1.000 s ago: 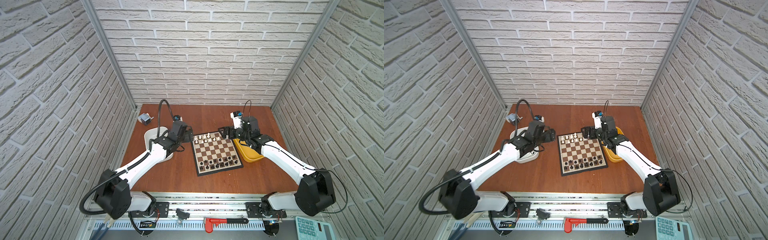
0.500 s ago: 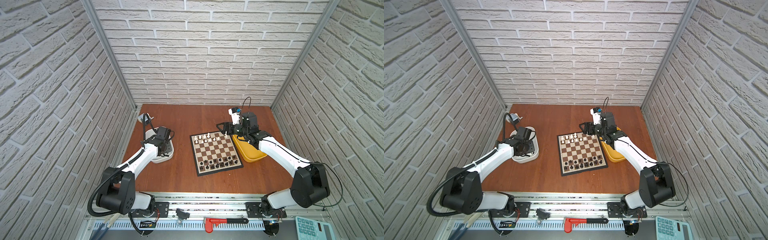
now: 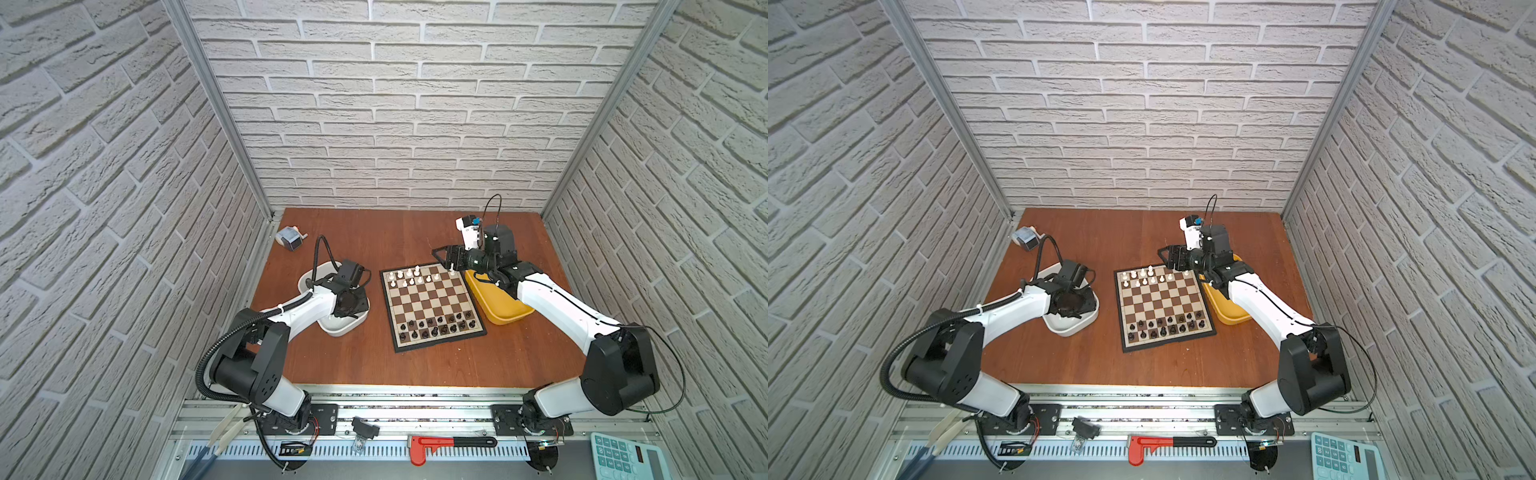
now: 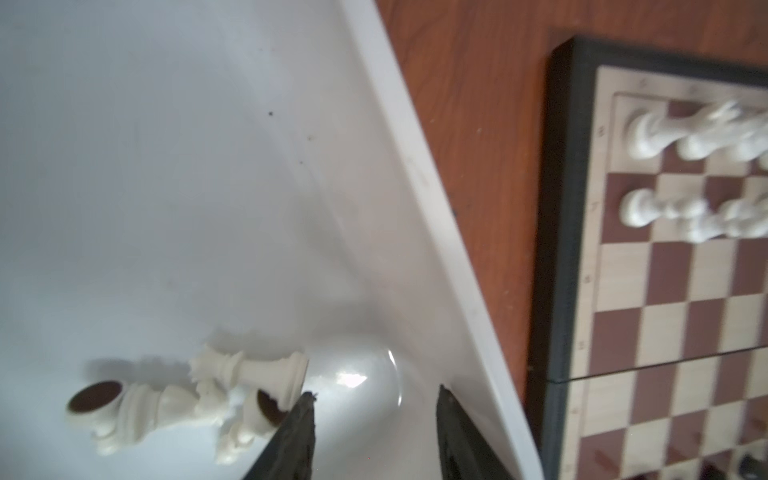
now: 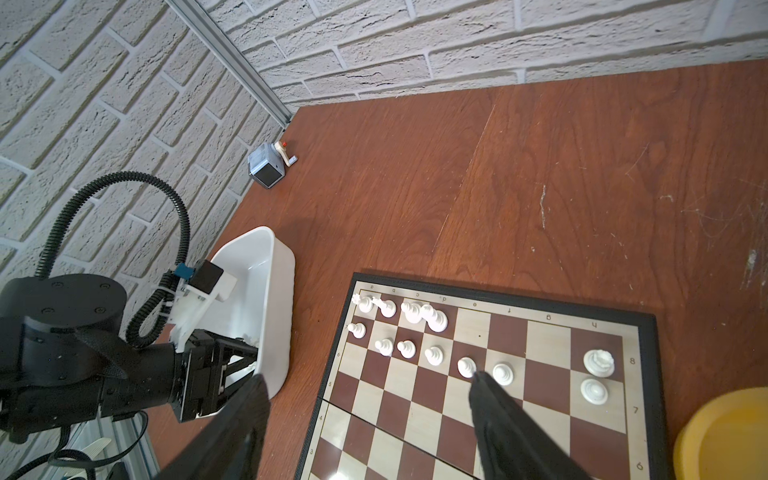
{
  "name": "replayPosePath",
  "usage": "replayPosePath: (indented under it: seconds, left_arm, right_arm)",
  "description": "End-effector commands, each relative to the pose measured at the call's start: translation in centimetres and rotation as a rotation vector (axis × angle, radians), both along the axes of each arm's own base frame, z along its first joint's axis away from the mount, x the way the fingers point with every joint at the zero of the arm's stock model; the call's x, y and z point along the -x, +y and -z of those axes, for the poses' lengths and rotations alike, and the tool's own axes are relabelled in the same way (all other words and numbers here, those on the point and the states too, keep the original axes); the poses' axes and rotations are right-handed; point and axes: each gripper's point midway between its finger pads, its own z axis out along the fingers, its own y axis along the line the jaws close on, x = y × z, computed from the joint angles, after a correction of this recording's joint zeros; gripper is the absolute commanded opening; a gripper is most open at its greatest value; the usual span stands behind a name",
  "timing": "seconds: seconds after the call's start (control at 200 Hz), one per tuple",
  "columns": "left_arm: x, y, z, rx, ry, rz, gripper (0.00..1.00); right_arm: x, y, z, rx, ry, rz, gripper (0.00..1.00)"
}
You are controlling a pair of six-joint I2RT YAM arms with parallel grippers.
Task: Set up the chess pieces on the board
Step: 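Move the left gripper back over the white bin, then lower the left gripper into the white bin toward the white pieces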
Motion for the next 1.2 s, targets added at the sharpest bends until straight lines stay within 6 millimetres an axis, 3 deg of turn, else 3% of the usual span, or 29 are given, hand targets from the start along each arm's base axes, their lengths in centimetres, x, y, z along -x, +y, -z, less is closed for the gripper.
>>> replayPosePath:
  seconds: [0.0, 0.14, 0.21, 0.315, 0.41, 0.575, 0.78, 1.195]
  left_arm:
    - [-3.0, -3.0, -2.6, 0.188, -0.105, -0.040, 0.49]
    - [-4.8, -3.7, -5.8, 0.261, -0.207, -0.033, 0.52]
    - [-4.5, -1.7, -5.4, 0.177, -0.179, -0.060, 0.51]
    - [-3.2, 2.5, -5.0, -0.091, -0.140, -0.051, 0.50]
    - [-2.4, 3.5, -4.3, -0.207, -0.079, 0.042, 0.51]
    - [-1.3, 3.0, -2.6, -0.244, 0.006, 0.190, 0.49]
    - [0.0, 4.1, -0.5, -0.370, 0.106, 0.351, 0.47]
    - [-1.5, 1.8, 2.4, -0.413, 0.074, 0.429, 0.51]
  right_arm:
    - [0.1, 0.4, 0.3, -0.014, 0.012, -0.017, 0.76]
    - [0.0, 0.4, 0.7, -0.010, 0.022, -0.018, 0.76]
    - [-0.1, 0.5, 1.0, -0.014, 0.026, -0.024, 0.76]
    - [0.0, 1.0, 1.0, -0.023, 0.022, -0.045, 0.76]
    - [0.3, 1.4, 1.1, -0.014, 0.015, -0.071, 0.76]
    - [1.0, 2.1, 0.9, 0.000, 0.010, -0.122, 0.76]
    - [1.7, 2.1, 0.8, -0.001, 0.008, -0.135, 0.76]
    - [2.1, 2.1, 0.2, -0.006, 0.002, -0.143, 0.75]
